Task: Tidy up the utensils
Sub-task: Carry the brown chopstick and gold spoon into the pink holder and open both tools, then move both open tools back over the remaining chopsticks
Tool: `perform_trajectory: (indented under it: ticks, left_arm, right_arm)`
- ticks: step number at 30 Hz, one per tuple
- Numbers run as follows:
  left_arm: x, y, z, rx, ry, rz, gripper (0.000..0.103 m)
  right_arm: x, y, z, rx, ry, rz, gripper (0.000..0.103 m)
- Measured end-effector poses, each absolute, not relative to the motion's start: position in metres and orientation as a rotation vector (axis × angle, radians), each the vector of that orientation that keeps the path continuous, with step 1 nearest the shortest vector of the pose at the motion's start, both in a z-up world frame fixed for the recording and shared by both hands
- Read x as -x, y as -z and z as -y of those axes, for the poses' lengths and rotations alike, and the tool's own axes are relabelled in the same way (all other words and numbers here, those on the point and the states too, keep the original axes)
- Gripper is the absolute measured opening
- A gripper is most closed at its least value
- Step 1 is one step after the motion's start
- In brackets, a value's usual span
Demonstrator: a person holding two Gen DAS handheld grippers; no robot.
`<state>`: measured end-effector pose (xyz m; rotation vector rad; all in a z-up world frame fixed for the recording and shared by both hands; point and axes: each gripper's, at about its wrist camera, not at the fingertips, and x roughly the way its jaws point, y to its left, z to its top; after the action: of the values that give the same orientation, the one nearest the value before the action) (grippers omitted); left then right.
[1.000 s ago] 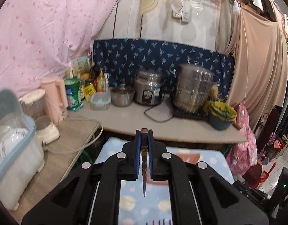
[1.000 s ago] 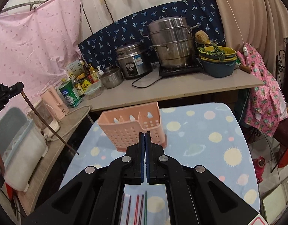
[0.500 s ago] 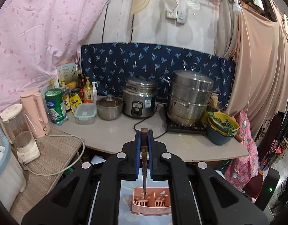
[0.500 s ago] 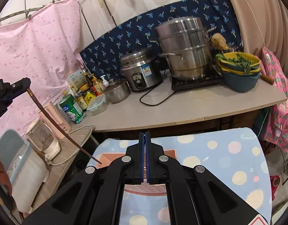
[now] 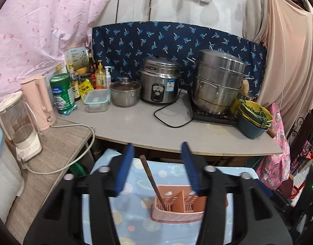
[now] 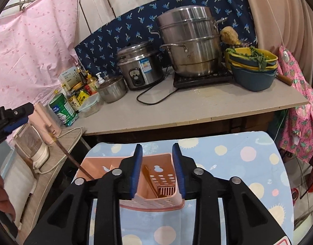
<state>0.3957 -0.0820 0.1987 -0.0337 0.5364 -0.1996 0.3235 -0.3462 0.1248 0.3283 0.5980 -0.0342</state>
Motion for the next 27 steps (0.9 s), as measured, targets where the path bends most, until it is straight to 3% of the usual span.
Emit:
perform_trajectory:
  ticks: [5, 14, 27]
  left_arm:
    - [-0.367, -0.193, 0.066, 0.019, 0.176, -0.544, 0.064]
    - [-0.285, -0.153, 0.037, -0.060, 0.121, -0.619, 0.066]
    - [-0.173, -0.061, 0.009, -0.085, 0.122, -0.794, 0.066]
  right_arm:
    - [-0.285, -0.141, 0.345, -0.319, 0.048, -0.566, 0.047]
    - [-0.189, -0.133, 0.322, -0.245, 0.075, -0.597, 0.052]
    - [-0.057, -0.064, 0.272, -0.153, 0.076, -0.747, 0.052]
